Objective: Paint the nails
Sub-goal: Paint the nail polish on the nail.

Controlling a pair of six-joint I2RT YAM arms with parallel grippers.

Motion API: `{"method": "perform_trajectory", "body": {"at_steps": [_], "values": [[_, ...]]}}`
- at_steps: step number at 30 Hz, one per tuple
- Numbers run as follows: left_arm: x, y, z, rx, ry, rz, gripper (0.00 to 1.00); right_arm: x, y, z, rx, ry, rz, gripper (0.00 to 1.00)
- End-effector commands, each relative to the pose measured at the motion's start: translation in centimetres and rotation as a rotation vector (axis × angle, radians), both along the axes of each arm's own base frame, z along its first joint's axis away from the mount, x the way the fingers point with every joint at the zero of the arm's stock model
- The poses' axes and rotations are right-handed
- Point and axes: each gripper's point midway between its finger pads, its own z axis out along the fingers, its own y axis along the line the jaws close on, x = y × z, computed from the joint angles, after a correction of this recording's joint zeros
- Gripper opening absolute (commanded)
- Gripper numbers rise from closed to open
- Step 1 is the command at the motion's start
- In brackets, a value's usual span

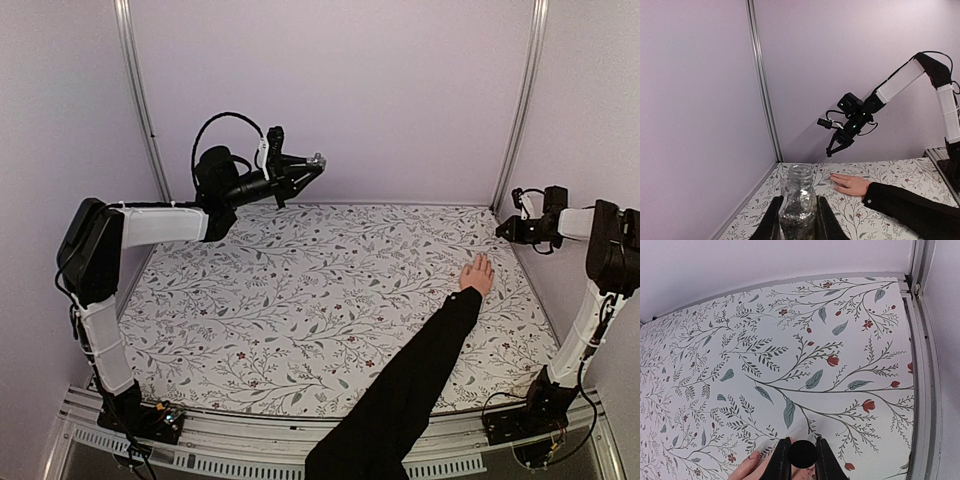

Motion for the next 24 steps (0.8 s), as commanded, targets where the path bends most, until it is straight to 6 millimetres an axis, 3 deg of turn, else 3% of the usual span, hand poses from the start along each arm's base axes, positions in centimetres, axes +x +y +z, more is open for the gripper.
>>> {"method": "perform_trajectory", "body": {"at_steps": [1, 8, 15, 24], "values": [[0.4, 0.4, 0.9, -0.025, -0.023, 0.002, 0.0, -0.1, 1.0, 0.2, 0.022, -0.02, 0.055, 0.0], [0.6, 0.3, 0.9, -0.027, -0.023, 0.003, 0.0, -0.2, 0.8, -1.1, -0.001, 0.019, 0.049, 0.0], [0.8, 0.4, 0.8, -0.031, -0.021, 0.005, 0.0, -0.1, 2.1, -2.4, -0.036, 0.063, 0.061, 0.0], [1.0, 0.7, 0.5, -0.032, -0.011, 0.012, 0.0, -0.3, 1.2, -1.3, -0.06, 0.103, -0.043, 0.0]]}}
